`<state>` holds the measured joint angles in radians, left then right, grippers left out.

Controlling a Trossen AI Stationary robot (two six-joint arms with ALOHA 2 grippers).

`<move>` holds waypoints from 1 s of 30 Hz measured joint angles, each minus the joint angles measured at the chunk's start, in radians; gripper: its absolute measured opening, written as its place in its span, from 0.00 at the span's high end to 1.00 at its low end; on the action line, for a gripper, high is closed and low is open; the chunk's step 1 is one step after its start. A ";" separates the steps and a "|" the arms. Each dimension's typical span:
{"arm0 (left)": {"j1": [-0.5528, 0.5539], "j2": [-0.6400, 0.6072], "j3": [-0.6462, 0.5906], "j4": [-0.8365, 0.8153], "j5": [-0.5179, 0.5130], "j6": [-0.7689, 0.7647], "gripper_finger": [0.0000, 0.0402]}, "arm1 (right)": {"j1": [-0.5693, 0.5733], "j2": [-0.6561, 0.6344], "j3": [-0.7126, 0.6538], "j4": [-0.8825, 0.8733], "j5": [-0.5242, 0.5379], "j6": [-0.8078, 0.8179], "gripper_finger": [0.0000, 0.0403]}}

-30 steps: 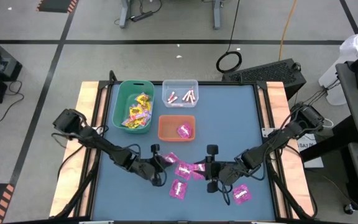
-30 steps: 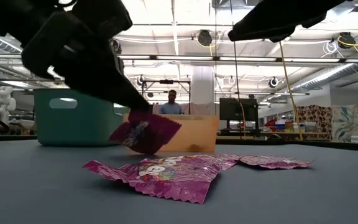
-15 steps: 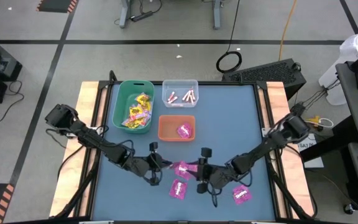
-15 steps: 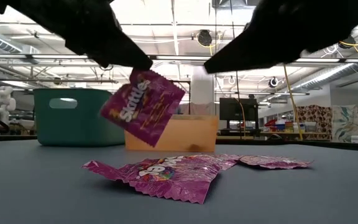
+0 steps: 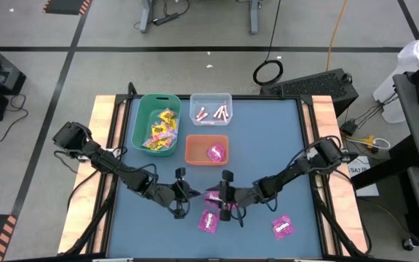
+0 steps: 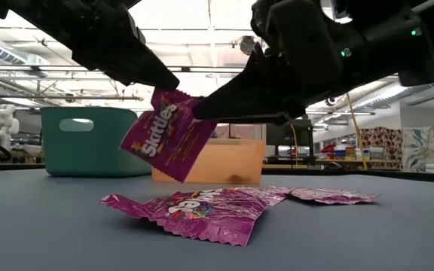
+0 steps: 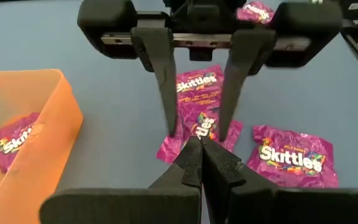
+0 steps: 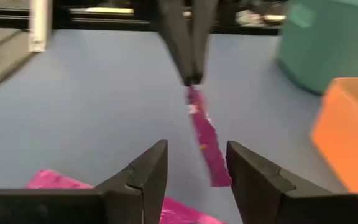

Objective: Sort candy
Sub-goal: Put the violet candy into the orange bin

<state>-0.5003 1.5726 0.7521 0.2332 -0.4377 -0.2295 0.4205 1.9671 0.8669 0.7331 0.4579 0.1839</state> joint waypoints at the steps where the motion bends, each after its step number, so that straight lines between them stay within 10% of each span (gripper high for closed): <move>1: 0.000 0.000 0.000 -0.004 0.000 0.000 1.00 | -0.006 0.000 0.000 0.001 -0.032 0.010 0.62; 13: 0.000 0.000 0.000 -0.015 -0.003 -0.007 0.98 | -0.015 0.000 0.000 -0.007 -0.068 0.008 0.98; 30: -0.006 0.000 0.000 -0.106 -0.013 -0.106 0.55 | -0.029 -0.030 0.000 -0.025 -0.066 -0.015 1.00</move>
<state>-0.5064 1.5726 0.7525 0.1270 -0.4507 -0.3351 0.3915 1.9373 0.8665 0.7077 0.3923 0.1684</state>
